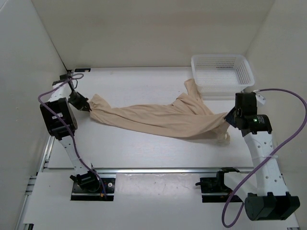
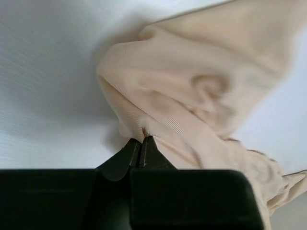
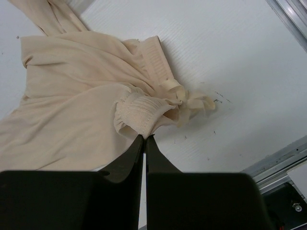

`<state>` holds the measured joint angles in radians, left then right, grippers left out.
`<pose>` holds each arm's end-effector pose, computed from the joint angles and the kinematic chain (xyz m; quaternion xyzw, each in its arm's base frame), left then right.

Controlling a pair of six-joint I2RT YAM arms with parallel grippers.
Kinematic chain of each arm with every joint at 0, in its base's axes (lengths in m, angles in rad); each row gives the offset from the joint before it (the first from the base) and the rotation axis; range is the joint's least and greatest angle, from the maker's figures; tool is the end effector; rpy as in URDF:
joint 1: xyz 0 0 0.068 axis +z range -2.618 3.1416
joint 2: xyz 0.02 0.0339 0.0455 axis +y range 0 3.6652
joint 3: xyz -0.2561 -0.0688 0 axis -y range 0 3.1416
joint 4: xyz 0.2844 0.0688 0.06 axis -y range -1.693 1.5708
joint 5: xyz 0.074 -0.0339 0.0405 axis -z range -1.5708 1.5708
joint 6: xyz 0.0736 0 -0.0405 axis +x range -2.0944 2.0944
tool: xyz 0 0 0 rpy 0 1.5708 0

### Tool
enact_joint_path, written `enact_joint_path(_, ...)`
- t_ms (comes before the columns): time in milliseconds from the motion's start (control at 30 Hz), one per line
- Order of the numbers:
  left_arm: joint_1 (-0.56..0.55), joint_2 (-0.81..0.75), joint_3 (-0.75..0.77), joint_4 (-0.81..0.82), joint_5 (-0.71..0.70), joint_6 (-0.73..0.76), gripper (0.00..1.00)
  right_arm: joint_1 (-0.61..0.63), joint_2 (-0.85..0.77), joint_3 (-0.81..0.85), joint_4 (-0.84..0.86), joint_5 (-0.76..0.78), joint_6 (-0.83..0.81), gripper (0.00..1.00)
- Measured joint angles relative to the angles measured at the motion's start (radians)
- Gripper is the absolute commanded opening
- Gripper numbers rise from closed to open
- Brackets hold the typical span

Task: Fold and stack the trousers
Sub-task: Flatten the trousers out

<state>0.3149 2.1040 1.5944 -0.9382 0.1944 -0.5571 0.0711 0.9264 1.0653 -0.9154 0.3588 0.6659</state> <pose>0.4281 0.1245 0.1026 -0.4141 0.9030 -0.1035 0.0490 0.2427 -0.0086 0.3169 0.3319 0.8473 -0.0164 0.4143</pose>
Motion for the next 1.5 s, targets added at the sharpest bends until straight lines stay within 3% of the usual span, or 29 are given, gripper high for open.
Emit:
enact_joint_path(67,-0.010,0.000,0.130,-0.057,-0.019,0.000,0.10,-0.001,0.056,0.045,0.005,0.002,-0.009,0.01)
enact_joint_path(167,-0.028,0.015,0.460,-0.132,-0.018,-0.003,0.10,-0.015,0.204,0.220,0.027,0.000,-0.030,0.01)
enact_joint_path(267,-0.041,0.045,0.809,-0.170,0.006,-0.010,0.10,-0.043,0.360,0.476,0.045,-0.018,-0.057,0.01)
enact_joint_path(333,-0.043,0.017,0.934,-0.160,0.033,-0.018,0.10,-0.061,0.419,0.624,0.085,-0.023,-0.077,0.01)
enact_joint_path(467,-0.035,-0.142,0.830,-0.159,0.043,-0.026,0.10,-0.070,0.377,0.708,0.115,-0.018,-0.106,0.01)
enact_joint_path(567,-0.034,-0.229,0.686,-0.165,0.021,-0.017,0.13,-0.071,0.247,0.569,0.145,0.010,-0.111,0.01)
enact_joint_path(633,-0.034,-0.269,0.549,-0.148,-0.010,-0.001,0.31,-0.071,0.158,0.431,0.134,0.029,-0.105,0.01)
enact_joint_path(667,-0.034,-0.282,0.486,-0.142,-0.026,0.005,0.56,-0.071,0.107,0.339,0.131,0.038,-0.096,0.01)
enact_joint_path(700,-0.035,-0.293,0.405,-0.128,-0.038,0.020,0.90,-0.071,0.064,0.249,0.107,0.044,-0.087,0.01)
enact_joint_path(733,-0.035,-0.297,0.310,-0.114,-0.051,0.034,0.93,-0.071,0.030,0.174,0.079,0.046,-0.076,0.01)
enact_joint_path(867,-0.034,-0.154,0.225,-0.153,-0.069,0.060,0.94,-0.071,-0.041,-0.049,0.011,0.042,-0.040,0.01)
enact_joint_path(933,-0.034,-0.094,0.193,-0.134,-0.077,0.068,0.90,-0.071,-0.045,-0.081,-0.019,0.039,-0.031,0.01)
enact_joint_path(1100,-0.034,-0.137,0.094,-0.135,-0.121,0.074,0.10,-0.071,-0.041,-0.056,-0.022,0.039,-0.022,0.01)
enact_joint_path(1167,-0.029,-0.197,0.053,-0.121,-0.130,0.079,0.11,-0.071,-0.034,-0.042,-0.016,0.039,-0.022,0.01)
enact_joint_path(1200,-0.024,-0.228,0.026,-0.104,-0.130,0.084,0.17,-0.071,-0.030,-0.038,-0.009,0.038,-0.022,0.01)
enact_joint_path(1367,-0.004,-0.219,0.010,-0.077,-0.105,0.070,0.75,-0.071,-0.012,-0.037,0.009,0.023,-0.023,0.01)
enact_joint_path(1500,-0.031,-0.056,0.088,-0.043,-0.089,0.032,0.80,-0.071,-0.010,-0.037,0.014,0.013,-0.029,0.01)
